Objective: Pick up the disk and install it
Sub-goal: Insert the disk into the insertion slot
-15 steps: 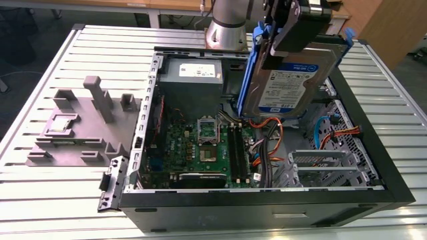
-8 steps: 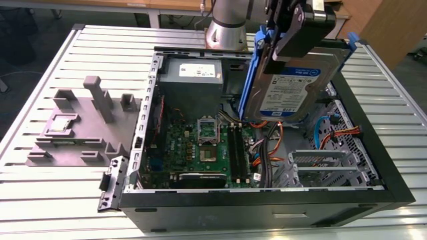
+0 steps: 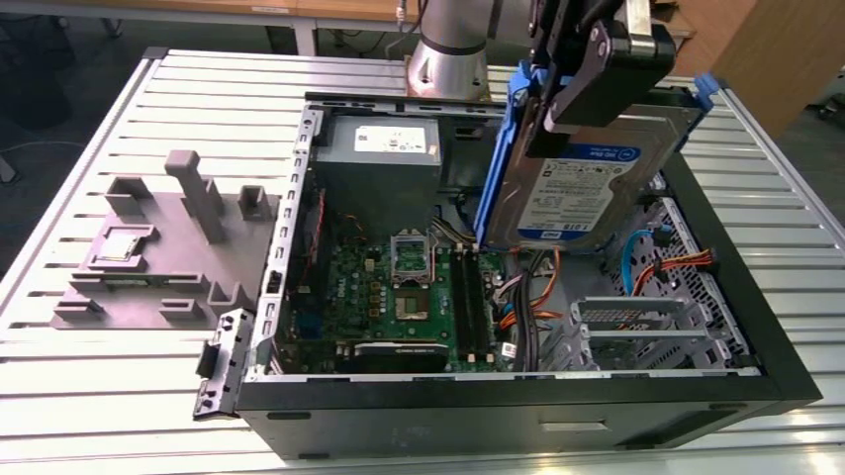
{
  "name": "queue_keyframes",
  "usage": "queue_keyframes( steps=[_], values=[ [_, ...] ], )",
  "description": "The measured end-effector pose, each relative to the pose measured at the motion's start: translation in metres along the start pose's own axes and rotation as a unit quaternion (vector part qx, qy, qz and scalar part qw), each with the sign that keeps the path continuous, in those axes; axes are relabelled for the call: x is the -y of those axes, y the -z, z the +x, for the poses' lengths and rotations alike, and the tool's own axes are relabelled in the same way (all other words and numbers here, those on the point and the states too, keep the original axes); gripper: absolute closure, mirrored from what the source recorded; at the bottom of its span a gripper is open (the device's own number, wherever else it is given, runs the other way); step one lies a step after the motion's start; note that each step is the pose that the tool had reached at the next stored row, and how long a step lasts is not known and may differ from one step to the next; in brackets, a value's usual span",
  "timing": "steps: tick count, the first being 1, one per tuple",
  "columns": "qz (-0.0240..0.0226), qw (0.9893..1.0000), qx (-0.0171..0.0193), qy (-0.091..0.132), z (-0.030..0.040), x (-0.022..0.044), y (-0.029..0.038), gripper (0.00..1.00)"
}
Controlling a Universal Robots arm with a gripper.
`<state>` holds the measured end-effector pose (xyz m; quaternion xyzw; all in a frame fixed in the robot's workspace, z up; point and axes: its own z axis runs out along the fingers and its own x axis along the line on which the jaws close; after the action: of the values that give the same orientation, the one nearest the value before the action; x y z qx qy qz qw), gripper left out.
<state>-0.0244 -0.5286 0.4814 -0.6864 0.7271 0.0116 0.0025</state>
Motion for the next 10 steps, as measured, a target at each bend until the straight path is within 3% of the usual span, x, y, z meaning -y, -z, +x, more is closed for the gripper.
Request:
queue_keyframes(
  steps=[6, 10],
  values=[
    [0.0, 1.0, -0.0003, 0.0, 0.0101, 0.0029, -0.0009, 0.63],
    [0.0, 1.0, -0.0005, 0.0, 0.0113, 0.0099, -0.0025, 0.63]
  ],
)
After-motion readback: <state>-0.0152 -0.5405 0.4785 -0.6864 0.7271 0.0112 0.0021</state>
